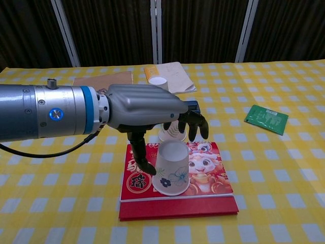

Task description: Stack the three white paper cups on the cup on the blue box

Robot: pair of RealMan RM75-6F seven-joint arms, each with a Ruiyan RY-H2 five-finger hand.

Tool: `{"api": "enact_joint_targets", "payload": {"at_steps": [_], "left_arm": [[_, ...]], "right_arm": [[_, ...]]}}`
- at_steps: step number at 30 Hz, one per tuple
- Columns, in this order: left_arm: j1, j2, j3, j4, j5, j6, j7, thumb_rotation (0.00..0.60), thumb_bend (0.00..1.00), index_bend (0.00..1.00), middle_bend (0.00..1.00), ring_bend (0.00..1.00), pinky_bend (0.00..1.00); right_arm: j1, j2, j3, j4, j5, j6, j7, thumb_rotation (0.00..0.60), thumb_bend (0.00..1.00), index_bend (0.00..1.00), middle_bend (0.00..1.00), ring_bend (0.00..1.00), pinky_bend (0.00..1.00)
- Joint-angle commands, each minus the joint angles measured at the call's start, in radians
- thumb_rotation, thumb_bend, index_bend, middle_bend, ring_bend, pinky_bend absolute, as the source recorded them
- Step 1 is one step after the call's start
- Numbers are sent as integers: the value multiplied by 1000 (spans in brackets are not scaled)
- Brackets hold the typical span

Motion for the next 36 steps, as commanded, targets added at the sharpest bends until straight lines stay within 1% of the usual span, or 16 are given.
{"api": "enact_joint_targets", "payload": {"at_steps": [1, 3, 5, 6, 9, 13, 17, 18, 21, 24, 30, 36], "left_arm": [[-16, -20, 9, 16, -35, 8, 21, 600, 110, 281, 366, 354, 382], [-23, -30, 14, 21, -55, 22, 35, 600, 136, 338, 430, 407, 401], [-26, -36, 17, 24, -65, 34, 46, 600, 167, 376, 462, 433, 410], [-26, -41, 19, 24, -77, 43, 46, 600, 184, 407, 470, 439, 414], [-32, -40, 22, 22, -96, 68, 55, 600, 187, 475, 477, 445, 416], [-37, -22, 15, 2, -110, 93, 50, 600, 187, 493, 479, 448, 416], [-42, 26, -26, -30, -135, 137, 29, 600, 188, 500, 479, 447, 416], [-45, 41, -49, -35, -162, 148, 19, 600, 188, 500, 479, 448, 416], [-66, 64, -92, -25, -237, 156, 3, 600, 188, 499, 479, 448, 416], [-96, 70, -117, 7, -302, 163, 15, 600, 187, 499, 479, 448, 416], [-132, 66, -122, 45, -389, 174, 25, 600, 187, 499, 479, 447, 416], [-166, 57, -95, 77, -472, 174, 48, 600, 187, 495, 477, 447, 416]], "right_arm": [[0, 1, 1, 1, 1, 1, 3, 600, 0, 59, 0, 0, 0], [-1, 2, 1, 2, 2, 1, 7, 600, 0, 59, 0, 0, 0], [-1, 3, 2, 2, 2, 2, 9, 600, 0, 60, 0, 0, 0], [-1, 3, 2, 2, 1, 3, 10, 600, 0, 60, 0, 0, 0], [-1, 4, 2, 2, 0, 4, 12, 600, 0, 60, 0, 0, 0], [-2, 4, 1, 2, -1, 5, 13, 600, 0, 60, 0, 0, 0], [-1, 4, 0, 2, -1, 1, 12, 600, 0, 61, 0, 0, 0], [-1, 4, 0, 1, -2, 2, 12, 600, 0, 61, 0, 0, 0], [-1, 4, 1, 0, -2, 2, 15, 600, 0, 60, 0, 0, 0], [0, 5, 1, 0, 0, 0, 18, 600, 0, 61, 0, 0, 0], [1, 7, 3, 4, 5, -2, 30, 600, 0, 60, 0, 0, 0], [3, 10, 7, 9, 15, -7, 44, 600, 0, 61, 0, 0, 0]]}}
